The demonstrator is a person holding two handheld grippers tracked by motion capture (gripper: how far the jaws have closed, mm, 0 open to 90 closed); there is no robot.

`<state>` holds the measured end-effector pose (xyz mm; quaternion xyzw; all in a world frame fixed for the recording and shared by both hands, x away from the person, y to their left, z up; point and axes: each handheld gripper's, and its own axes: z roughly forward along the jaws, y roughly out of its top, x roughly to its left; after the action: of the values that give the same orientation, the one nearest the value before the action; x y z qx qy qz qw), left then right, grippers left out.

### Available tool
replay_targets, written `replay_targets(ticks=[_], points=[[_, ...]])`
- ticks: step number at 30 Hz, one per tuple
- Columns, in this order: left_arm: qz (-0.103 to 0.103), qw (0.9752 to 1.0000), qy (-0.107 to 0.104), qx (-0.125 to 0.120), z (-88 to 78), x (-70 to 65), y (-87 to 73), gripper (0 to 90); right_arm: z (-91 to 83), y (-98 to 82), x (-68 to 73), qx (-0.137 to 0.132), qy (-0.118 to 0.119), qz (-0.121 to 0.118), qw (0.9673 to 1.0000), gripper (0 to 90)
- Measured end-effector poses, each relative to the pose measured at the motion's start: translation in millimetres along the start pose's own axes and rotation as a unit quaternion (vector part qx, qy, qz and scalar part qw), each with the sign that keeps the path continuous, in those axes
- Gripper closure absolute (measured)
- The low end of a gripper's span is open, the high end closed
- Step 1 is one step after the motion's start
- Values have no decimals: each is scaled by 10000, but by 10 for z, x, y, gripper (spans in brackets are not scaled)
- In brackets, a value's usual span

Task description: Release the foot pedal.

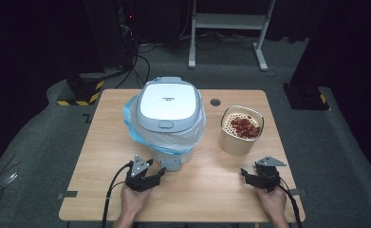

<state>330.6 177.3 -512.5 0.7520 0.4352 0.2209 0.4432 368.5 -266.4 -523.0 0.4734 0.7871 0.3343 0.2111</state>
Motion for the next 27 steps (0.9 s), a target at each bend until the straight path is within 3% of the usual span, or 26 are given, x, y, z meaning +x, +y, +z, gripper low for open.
replay_targets(ticks=[9, 19, 21, 23, 27], points=[[-191, 9983, 441, 328, -57, 209, -107, 367, -1, 0, 1, 4, -2, 6, 10000, 312], [-316, 9953, 749, 534, -77, 347, -182, 355, 0, 0, 1, 4, -6, 8, 10000, 310], [-346, 9943, 805, 610, -68, 363, -180, 351, 0, 0, 1, 4, -7, 8, 10000, 310], [-429, 9917, 878, 830, -28, 376, -172, 323, 0, 0, 1, 3, -7, 9, 10000, 310], [-412, 9902, 1002, 882, -4, 358, -164, 282, 1, 0, 2, 1, -12, 14, 10000, 309]])
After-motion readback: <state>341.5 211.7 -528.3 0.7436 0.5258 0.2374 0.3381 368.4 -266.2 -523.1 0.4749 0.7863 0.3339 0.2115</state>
